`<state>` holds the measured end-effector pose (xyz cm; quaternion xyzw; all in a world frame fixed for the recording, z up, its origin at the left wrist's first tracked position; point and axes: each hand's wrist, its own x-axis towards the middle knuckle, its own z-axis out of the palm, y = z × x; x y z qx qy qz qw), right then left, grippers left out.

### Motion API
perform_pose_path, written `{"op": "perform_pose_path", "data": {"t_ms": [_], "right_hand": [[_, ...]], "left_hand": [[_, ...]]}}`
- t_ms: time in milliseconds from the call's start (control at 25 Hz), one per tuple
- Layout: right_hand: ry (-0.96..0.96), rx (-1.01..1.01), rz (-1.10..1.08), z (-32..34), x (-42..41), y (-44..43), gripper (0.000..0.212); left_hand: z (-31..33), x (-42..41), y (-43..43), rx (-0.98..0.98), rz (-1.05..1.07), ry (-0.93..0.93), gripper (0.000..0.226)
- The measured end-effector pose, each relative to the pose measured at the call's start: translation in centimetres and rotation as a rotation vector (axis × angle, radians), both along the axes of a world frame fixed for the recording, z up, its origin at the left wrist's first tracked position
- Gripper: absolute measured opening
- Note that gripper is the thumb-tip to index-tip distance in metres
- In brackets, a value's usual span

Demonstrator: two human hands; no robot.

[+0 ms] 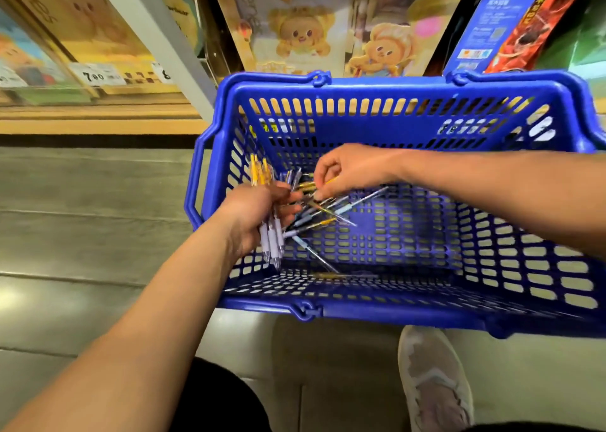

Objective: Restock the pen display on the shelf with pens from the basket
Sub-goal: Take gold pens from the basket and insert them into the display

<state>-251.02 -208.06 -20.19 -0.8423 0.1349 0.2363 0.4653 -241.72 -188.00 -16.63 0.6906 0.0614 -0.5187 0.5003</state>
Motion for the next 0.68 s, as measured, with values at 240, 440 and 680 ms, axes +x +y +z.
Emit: {"op": "perform_pose_path", "data": {"t_ms": [240, 440, 680], "right_hand": [[0.134, 0.344, -0.205, 1.8, -1.1, -0.4, 0.044], [0.127, 0.545, -0.26, 2.6, -0.1, 1.1, 0.04], [0.063, 0.484, -0.288, 3.1, 0.1, 1.3, 0.039]], "left_hand": [[0.3, -1.2, -0.3, -0.065, -0.102, 0.234, 0.025], [1.5, -1.2, -0.3, -0.186, -0.098, 0.422, 0.035], [2.0, -1.0, 0.2, -0.244, -0.123, 0.462, 0.037]]}}
